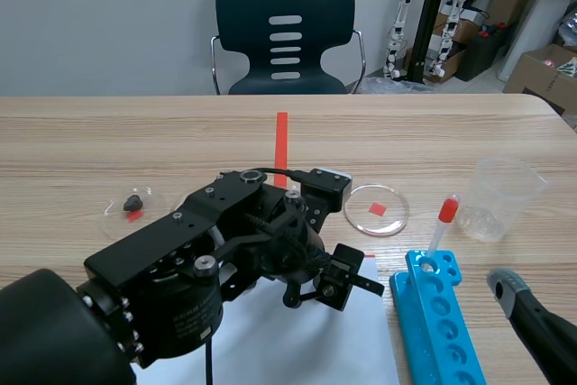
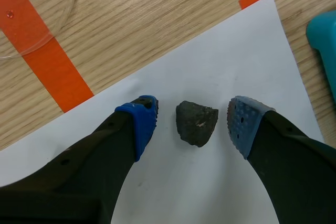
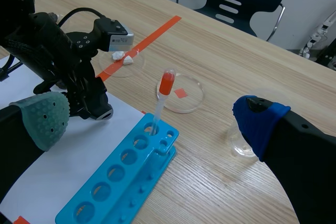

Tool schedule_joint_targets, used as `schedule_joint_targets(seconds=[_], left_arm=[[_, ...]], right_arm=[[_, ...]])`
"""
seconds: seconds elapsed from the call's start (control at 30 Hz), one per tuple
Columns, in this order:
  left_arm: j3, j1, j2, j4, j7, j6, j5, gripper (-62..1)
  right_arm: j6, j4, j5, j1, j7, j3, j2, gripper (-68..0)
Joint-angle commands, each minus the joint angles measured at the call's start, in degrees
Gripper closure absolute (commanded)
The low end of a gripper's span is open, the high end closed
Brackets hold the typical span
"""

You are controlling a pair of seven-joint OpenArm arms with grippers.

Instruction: Put the right mineral back

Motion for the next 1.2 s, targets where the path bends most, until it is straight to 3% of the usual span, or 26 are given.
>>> schedule_joint_targets(seconds=[0.0, 0.07, 0.27, 0.57, 1.17], left_arm=[[-0.37, -0.37, 0.46, 0.92, -0.55, 0.07, -0.15, -31.8], [-0.37, -0.37, 0.46, 0.92, -0.70, 0.02, -0.15, -32.2], [-0.37, -0.37, 0.46, 0.92, -1.07, 0.04, -0.15, -50.3], [-1.07, 2.10, -0.42, 2.23, -8.00, -0.15, -0.42, -62.3], [-1.07, 9.07, -8.90, 19.12, -12.17, -0.17, -0.42, -62.3]], right_arm=[[-0.04, 0.81, 0.59, 0.37, 0.85, 0.11, 0.46, -67.9], [-0.04, 0.81, 0.59, 0.37, 0.85, 0.11, 0.46, -67.9], [-0.04, 0.81, 0.59, 0.37, 0.85, 0.11, 0.46, -67.9], [-0.04, 0.81, 0.59, 0.37, 0.83, 0.11, 0.46, -67.9], [-0.04, 0.81, 0.59, 0.37, 0.83, 0.11, 0.46, -67.9]])
